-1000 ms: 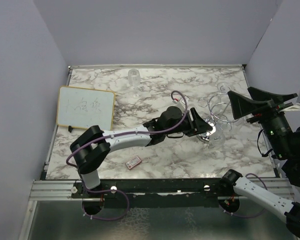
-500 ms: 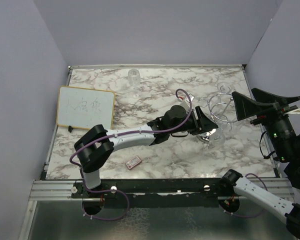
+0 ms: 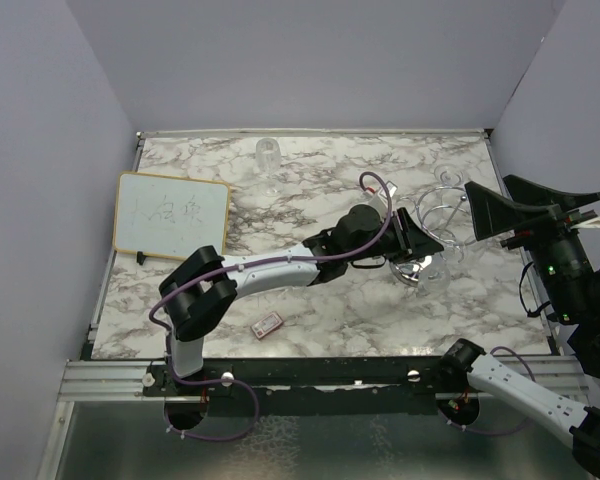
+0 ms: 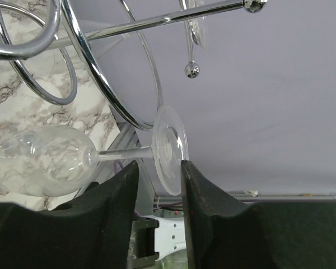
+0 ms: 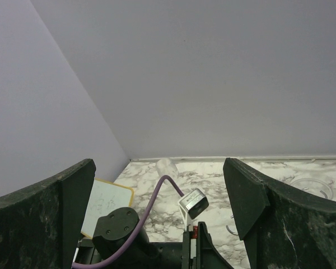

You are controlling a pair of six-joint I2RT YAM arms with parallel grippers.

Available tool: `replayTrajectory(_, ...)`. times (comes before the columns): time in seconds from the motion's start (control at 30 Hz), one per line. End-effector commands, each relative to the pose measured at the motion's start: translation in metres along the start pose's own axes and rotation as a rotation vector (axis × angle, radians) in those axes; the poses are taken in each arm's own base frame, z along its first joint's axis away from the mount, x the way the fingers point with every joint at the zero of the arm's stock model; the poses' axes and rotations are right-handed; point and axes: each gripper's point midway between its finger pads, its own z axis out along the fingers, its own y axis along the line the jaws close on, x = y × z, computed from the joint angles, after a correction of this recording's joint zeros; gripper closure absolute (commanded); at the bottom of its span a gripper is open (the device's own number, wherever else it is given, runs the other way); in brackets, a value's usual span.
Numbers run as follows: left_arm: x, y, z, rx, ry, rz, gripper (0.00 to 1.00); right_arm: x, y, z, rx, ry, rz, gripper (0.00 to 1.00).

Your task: Take the wine glass off the wine glass rack

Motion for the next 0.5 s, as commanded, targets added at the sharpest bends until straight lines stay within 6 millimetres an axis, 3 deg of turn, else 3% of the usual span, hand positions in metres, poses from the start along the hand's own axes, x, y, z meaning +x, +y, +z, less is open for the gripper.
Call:
replayTrajectory(0.0, 0.0035, -0.0139, 0.0049, 0.046, 0.023, -0.003, 0.65, -0.0020, -0.0016, 0.0014, 0.009, -0.016, -0.003, 0.02)
replayTrajectory(0.47, 0.0049, -0.0133, 0.0058, 0.044, 0.029, -0.014, 0.78, 0.0022, -0.0021, 0.0025, 0.011, -0.009, -0.003, 0.02)
